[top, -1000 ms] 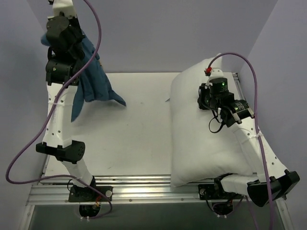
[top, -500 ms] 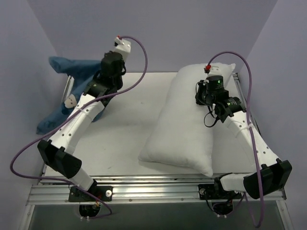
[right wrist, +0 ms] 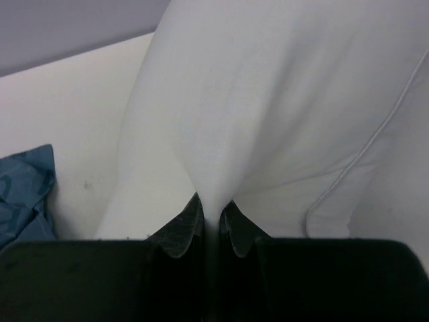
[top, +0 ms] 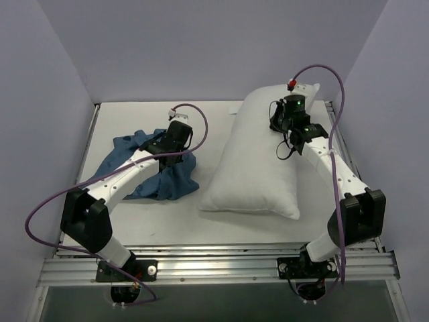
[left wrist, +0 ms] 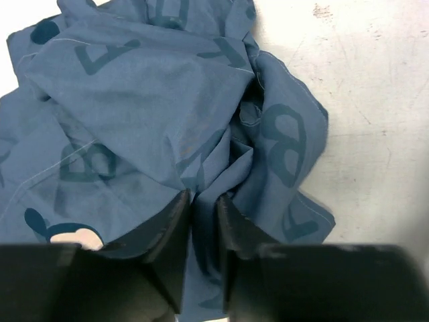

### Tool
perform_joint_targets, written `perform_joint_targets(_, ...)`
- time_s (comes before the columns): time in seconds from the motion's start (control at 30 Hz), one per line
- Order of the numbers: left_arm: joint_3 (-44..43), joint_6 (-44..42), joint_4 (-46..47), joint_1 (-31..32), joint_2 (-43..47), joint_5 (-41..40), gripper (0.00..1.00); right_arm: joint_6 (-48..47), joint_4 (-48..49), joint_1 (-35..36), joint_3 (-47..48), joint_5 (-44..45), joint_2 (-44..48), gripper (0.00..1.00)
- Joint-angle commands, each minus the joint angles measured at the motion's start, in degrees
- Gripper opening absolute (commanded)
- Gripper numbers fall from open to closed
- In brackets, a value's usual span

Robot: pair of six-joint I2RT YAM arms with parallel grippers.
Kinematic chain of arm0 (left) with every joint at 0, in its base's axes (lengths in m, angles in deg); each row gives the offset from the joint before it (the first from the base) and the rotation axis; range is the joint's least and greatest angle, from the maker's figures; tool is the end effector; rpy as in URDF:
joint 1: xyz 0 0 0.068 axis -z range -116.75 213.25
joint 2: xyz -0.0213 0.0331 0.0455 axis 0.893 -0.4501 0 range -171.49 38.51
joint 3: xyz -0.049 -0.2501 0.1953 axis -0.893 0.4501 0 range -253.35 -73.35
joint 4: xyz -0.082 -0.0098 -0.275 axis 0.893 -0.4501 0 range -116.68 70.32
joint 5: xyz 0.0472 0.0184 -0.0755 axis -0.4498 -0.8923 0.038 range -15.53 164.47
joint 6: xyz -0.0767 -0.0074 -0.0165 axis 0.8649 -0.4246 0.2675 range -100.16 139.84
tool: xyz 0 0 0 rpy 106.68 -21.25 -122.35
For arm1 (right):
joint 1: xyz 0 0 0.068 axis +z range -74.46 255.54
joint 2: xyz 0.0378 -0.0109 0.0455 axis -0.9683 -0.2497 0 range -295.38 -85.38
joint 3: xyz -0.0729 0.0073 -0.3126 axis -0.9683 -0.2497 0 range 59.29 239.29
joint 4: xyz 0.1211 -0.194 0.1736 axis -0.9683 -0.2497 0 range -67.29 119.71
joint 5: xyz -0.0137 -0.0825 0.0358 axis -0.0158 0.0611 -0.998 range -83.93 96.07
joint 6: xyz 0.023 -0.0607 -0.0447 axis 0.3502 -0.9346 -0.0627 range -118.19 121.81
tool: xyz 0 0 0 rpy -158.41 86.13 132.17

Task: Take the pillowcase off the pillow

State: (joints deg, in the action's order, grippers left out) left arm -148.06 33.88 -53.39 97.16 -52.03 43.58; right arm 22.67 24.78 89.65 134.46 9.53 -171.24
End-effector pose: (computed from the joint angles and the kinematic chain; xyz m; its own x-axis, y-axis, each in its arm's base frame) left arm 0.3405 -0.1870 0.3102 -0.6616 0.1939 -0.7244 0.0430 0.9742 0.2215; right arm 0.4008 0.0966 0.3967 -0.3106 0.2885 -0.9057 -0.0816 0.9412 0.3278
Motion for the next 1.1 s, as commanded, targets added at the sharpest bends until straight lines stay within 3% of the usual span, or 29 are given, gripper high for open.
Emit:
perform_joint_targets(0.0, -3.7, 5.4, -1.4, -0.3, 4.3, 2.1, 0.36, 2.3, 12.9, -2.2, 8.4, 6.0, -1.8, 0.0)
perform_joint_targets(0.03, -4.0, 5.4, -1.4, -0.3, 6.0, 2.5, 0.55, 3.3, 14.1, -2.6, 8.9, 8.2, -2.1, 0.0)
perform_joint_targets(0.13, -5.0, 5.4, -1.4, -0.8, 10.4, 3.8, 0.88, 5.5, 16.1, -4.5, 8.9, 11.6, -2.6, 0.0)
perform_joint_targets(0.2, -5.6, 5.5, -1.9, -1.4, 13.4, 4.4, 0.96, 8.4, 16.4, -5.1, 6.8, 15.9, -2.5, 0.0)
perform_joint_targets(0.43, -6.1, 5.9, -6.5, -3.5, 21.5, 4.7, 0.94, 20.1, 19.7, -6.5, -9.5, 31.4, 2.5, 0.0)
perform_joint_targets(0.53, -3.3, 5.8, -7.2, -4.5, 26.0, 4.6, 0.94, 22.2, 20.7, -9.3, -12.2, 25.7, 2.1, 0.0)
perform_joint_targets(0.6, -1.9, 6.2, -8.2, -5.2, 28.6, 5.1, 0.94, 20.2, 15.2, -10.0, -9.5, 19.4, -1.5, 0.03)
perform_joint_targets(0.63, -1.7, 6.3, -9.7, -5.6, 29.5, 5.1, 0.94, 19.2, 13.5, -10.0, -6.7, 18.1, -2.4, 0.1)
perform_joint_targets(0.7, -0.9, 6.3, -10.8, -6.0, 32.1, 4.8, 0.94, 17.5, 11.1, -10.1, -5.7, 17.5, -3.0, 0.38)
perform_joint_targets(0.8, -0.8, 6.0, -13.2, -7.0, 35.5, 3.6, 0.94, 13.6, 13.3, -11.4, -5.8, 6.4, -2.1, 0.62)
perform_joint_targets(0.83, -1.0, 5.9, -13.5, -7.3, 36.3, 3.6, 0.94, 11.2, 12.4, -11.5, -5.0, -1.7, -2.6, 0.66)
perform_joint_targets(0.93, -2.1, 5.6, -14.7, -8.1, 38.6, 4.0, 0.94, 9.4, 6.7, -11.2, -0.8, -10.2, -3.6, 0.78)
perform_joint_targets(1.07, -3.5, 5.8, -16.5, -8.2, 41.0, 3.7, 0.94, 7.2, 1.8, -10.9, -0.6, -7.9, 3.5, 0.91)
